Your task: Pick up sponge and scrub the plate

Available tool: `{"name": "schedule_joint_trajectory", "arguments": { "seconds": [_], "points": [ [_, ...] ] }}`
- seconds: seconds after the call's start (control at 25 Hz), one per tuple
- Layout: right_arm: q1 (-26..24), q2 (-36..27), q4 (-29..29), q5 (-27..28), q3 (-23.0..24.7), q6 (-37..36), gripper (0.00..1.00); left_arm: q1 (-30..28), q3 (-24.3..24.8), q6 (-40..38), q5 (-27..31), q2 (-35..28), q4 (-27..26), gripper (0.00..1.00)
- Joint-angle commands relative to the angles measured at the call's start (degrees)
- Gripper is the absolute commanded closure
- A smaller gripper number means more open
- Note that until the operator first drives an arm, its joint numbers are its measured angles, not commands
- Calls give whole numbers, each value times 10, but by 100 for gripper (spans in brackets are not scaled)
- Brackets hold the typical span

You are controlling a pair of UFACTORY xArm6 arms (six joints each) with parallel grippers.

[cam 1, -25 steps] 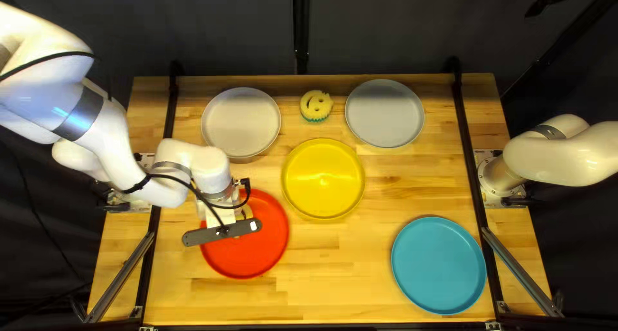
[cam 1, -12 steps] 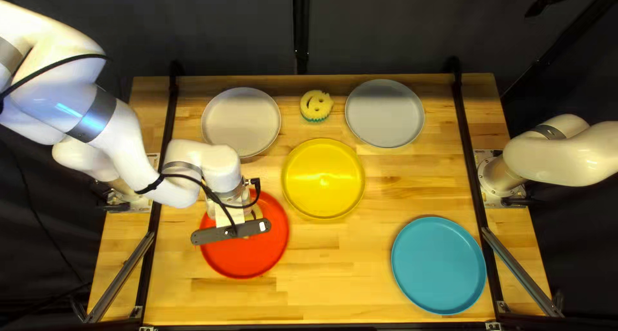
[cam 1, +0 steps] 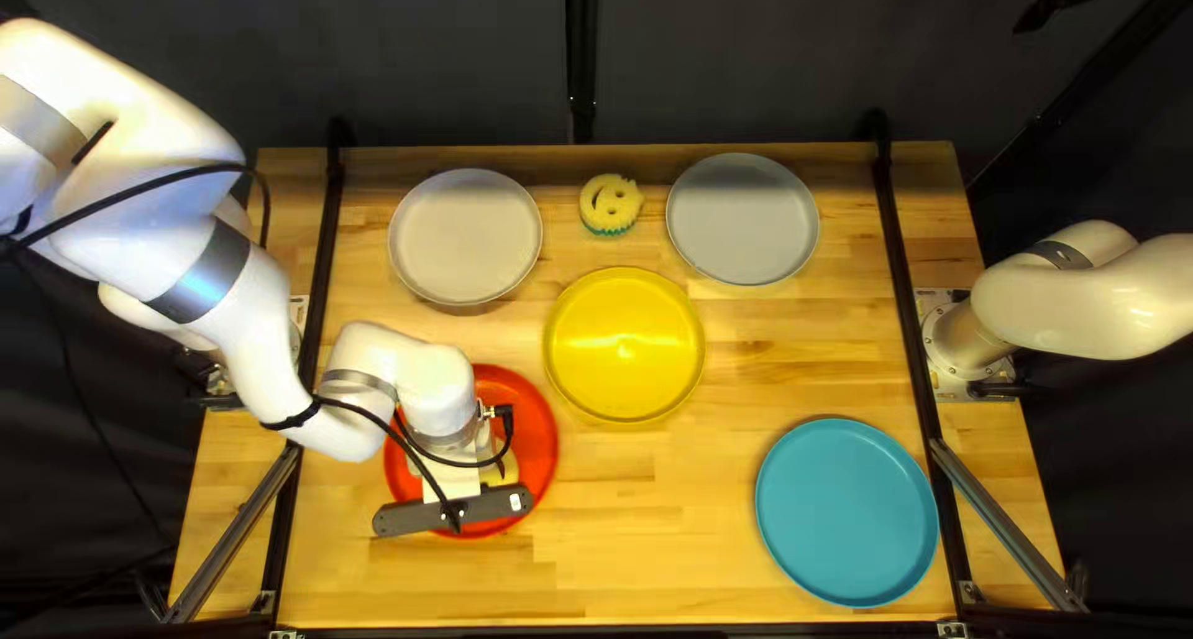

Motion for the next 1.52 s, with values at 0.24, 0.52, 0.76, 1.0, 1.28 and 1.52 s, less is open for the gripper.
{"name": "schedule_joint_trajectory", "arguments": {
  "seconds": [0.24, 0.52, 0.76, 1.0, 1.28, 1.52],
  "points": [
    [0, 0, 0, 0, 0, 0, 0, 16, 100, 20, -7, -80, -30, 100],
    [0, 0, 0, 0, 0, 0, 0, 19, 133, 21, -5, -110, -47, 100],
    [0, 0, 0, 0, 0, 0, 0, 10, 114, -5, 6, -107, -35, 100],
    [0, 0, 0, 0, 0, 0, 0, 11, 24, 10, 4, -16, -26, 100],
    [0, 0, 0, 0, 0, 0, 0, 30, -35, 48, 0, 45, -18, 100],
    [0, 0, 0, 0, 0, 0, 0, 64, -18, 86, 2, 27, -23, 100]
  ]
}}
